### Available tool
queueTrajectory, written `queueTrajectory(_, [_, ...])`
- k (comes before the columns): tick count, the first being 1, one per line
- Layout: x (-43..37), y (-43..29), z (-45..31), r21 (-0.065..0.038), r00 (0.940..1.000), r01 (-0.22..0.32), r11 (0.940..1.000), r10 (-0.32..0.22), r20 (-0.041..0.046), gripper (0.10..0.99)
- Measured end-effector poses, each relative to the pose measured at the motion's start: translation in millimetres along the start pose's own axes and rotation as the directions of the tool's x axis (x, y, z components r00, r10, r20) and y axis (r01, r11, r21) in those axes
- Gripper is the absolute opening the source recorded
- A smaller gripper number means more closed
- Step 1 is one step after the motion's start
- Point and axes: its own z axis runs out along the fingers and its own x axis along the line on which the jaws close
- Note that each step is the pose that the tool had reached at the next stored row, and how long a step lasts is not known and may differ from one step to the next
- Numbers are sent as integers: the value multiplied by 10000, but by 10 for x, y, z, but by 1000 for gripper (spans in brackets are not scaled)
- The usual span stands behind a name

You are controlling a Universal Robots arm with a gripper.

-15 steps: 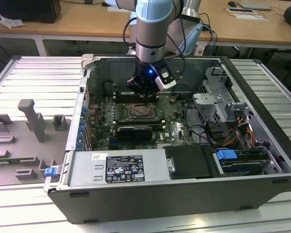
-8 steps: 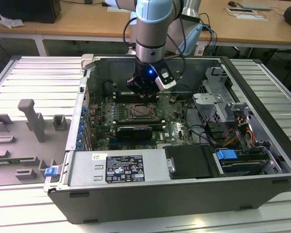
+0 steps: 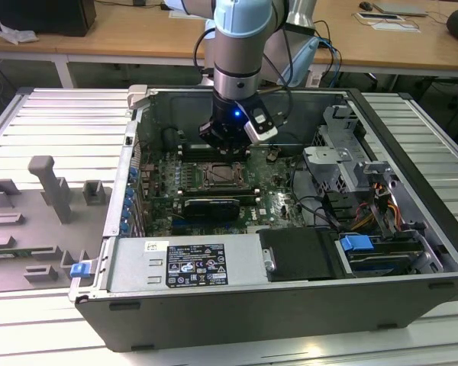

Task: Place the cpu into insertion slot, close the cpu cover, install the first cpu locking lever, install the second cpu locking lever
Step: 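Install the first cpu locking lever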

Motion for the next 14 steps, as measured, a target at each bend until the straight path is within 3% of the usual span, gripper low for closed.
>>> queueTrajectory(4, [0,-2,17,2,10000,0,10000,0,-1,106])
queueTrajectory(9, [0,-1,22,-164,10000,-3,9999,3,8,106])
queueTrajectory(14, [-3,12,-121,-156,10000,-1,9999,2,6,106])
